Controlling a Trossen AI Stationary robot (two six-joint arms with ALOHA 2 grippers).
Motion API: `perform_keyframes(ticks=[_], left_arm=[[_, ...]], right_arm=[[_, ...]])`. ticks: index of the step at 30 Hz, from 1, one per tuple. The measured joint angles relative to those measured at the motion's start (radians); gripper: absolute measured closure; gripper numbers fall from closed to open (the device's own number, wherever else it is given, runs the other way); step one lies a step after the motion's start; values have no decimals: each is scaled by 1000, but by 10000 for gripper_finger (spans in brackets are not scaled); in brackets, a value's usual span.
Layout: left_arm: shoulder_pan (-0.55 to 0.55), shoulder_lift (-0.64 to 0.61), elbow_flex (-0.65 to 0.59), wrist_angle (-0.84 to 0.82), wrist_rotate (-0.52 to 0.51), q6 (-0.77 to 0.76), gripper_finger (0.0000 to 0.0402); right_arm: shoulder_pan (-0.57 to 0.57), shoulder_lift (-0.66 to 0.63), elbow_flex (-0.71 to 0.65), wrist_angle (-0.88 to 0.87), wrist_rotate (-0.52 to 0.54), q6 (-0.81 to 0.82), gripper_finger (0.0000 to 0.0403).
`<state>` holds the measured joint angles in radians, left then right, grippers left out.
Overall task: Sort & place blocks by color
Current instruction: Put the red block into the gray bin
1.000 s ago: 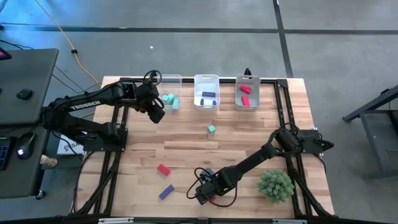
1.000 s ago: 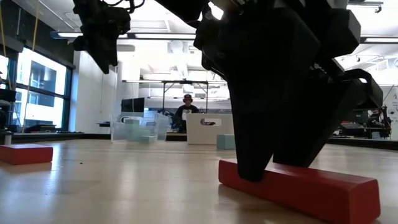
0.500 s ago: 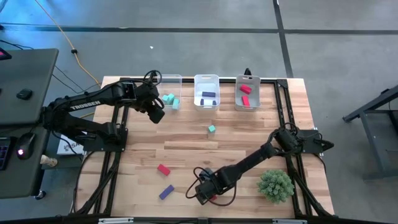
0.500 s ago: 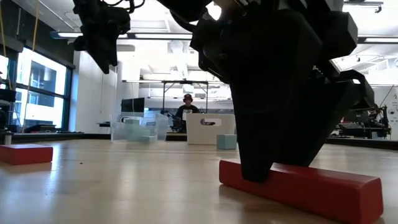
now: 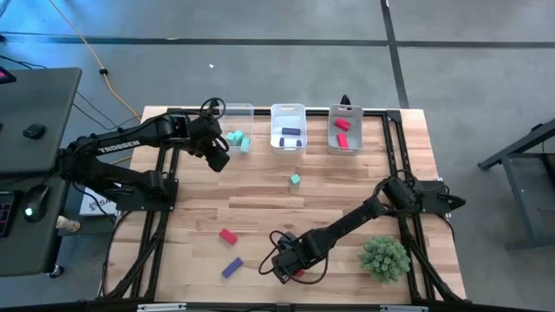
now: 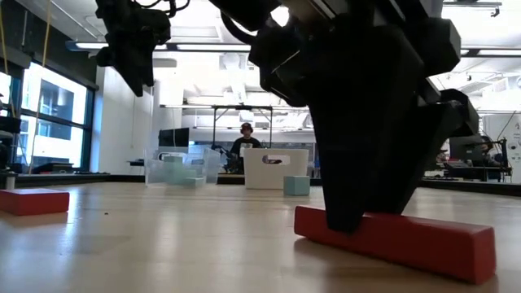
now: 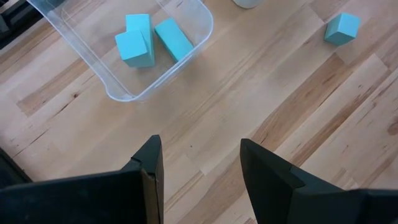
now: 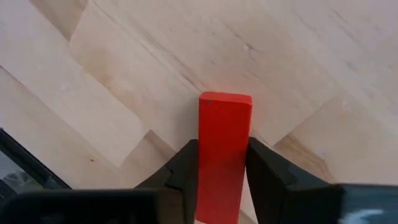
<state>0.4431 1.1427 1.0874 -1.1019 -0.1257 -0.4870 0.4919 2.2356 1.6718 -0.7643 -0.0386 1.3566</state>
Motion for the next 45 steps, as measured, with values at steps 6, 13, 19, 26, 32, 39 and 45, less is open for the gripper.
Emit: perform_keyframes(ticks=[6,13,19,26,32,39,45], left_arm=[[0,0,0,0,0,0,271],[0,0,0,0,0,0,271],[0,0,0,0,0,0,271],[0,0,0,0,0,19,271],[0,0,0,0,0,20,271],[0,0,0,0,0,19,271],[0,0,0,0,0,19,271]], right_arm=[[-2,0,-2,-16,19,-30,331],[-2,0,9,-20,12,-60,331],[-3,11,88,-115,55,-130,331],[-33,11,198,-240,112,-212,331],[-72,8,283,-349,159,-304,331],[-137,6,387,-540,229,-426,331],[-207,5,475,-670,289,-539,331]])
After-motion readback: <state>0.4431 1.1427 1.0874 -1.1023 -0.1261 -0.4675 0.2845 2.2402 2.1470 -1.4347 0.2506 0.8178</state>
